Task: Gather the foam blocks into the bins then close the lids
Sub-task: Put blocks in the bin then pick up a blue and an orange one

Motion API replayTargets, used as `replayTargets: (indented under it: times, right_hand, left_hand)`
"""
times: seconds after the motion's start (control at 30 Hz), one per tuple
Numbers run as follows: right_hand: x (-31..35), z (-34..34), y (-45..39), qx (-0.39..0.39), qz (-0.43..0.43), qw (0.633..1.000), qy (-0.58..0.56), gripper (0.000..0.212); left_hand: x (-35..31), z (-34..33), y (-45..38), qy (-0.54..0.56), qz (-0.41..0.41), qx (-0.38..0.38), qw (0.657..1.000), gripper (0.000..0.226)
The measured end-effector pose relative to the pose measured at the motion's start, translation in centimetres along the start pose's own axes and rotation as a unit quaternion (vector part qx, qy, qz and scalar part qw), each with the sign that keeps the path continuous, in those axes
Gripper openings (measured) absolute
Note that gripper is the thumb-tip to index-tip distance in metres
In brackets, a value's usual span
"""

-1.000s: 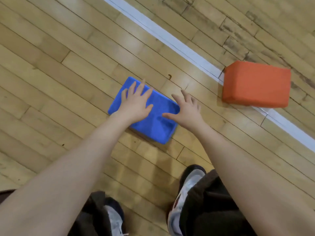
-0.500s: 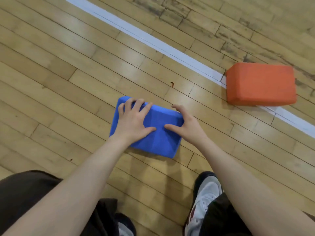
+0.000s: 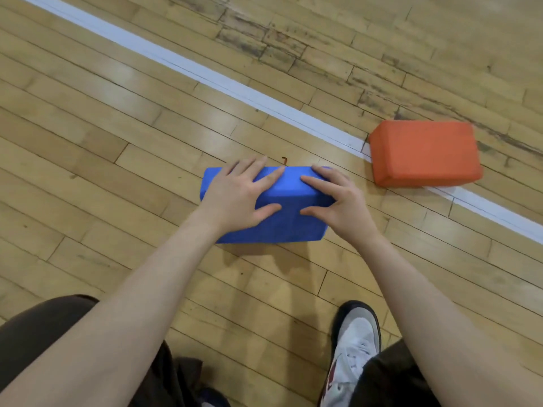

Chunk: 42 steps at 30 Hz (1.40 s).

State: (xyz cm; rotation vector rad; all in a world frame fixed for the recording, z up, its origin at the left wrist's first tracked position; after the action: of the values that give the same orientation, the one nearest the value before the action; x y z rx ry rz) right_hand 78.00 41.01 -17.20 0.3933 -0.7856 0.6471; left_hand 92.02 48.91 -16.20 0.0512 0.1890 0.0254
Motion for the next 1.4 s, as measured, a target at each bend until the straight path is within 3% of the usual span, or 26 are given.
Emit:
replayTargets:
  times: [0.1,0.23,0.37,0.47,0.77,1.0,1.13,1.4]
  right_hand:
    - [-1.1,2.2,-0.4,-0.041,0.008,0.999,0.0,0.058]
    - [-3.2,4.8,-1.0,-0.081,0.02,0.996,-0.012,0.062]
    - [-8.2,7.5,-1.2,-0.159,-0.077,0.983,-0.053,0.061]
    - [-13.3,8.7,-1.1,-0.203,-0.171,0.964,-0.017,0.049]
    - [-21.2,9.3,-3.4,-0.131,-0.339,0.913,0.185,0.075]
    - [-20.1,8.6,-3.7,-0.179,-0.31,0.92,0.157,0.058]
    - [-18.3,7.7,-2.1,-0.162,-0.252,0.937,0.179,0.054]
    - [-14.4,5.3,4.9,-0.128,-0.167,0.96,0.184,0.05]
  left_hand:
    - [-0.7,0.1,-2.8,-0.01,0.004,0.05,0.999,0.067]
    - [-3.1,-0.3,-5.9,-0.014,0.002,0.005,1.0,0.065]
    - [-4.3,-0.6,-8.5,-0.021,0.143,-0.074,0.987,0.059]
    - [-6.2,-1.0,-11.0,-0.005,0.216,-0.049,0.975,0.062]
    - [-8.4,-3.8,-14.1,-0.054,0.235,-0.003,0.971,0.067]
    - [-8.9,-4.1,-14.2,0.001,0.182,0.061,0.981,0.07]
    - [-8.1,-3.6,-12.9,0.05,0.222,0.045,0.973,0.07]
    - [-7.5,-2.5,-7.6,0.044,0.246,0.043,0.967,0.067]
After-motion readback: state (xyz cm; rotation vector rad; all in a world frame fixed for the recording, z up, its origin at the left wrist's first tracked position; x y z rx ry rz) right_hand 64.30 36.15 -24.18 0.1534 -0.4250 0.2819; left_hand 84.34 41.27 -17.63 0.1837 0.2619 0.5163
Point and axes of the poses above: each hand's wrist, its own y-axis away from the middle knuckle, its own z-axis out of the back of the hand, x = y × z, the point moved 9 cm from there along -y, towards the middle knuckle, and after that the axes turned 1 degree about -y, right-handed, at the moved point
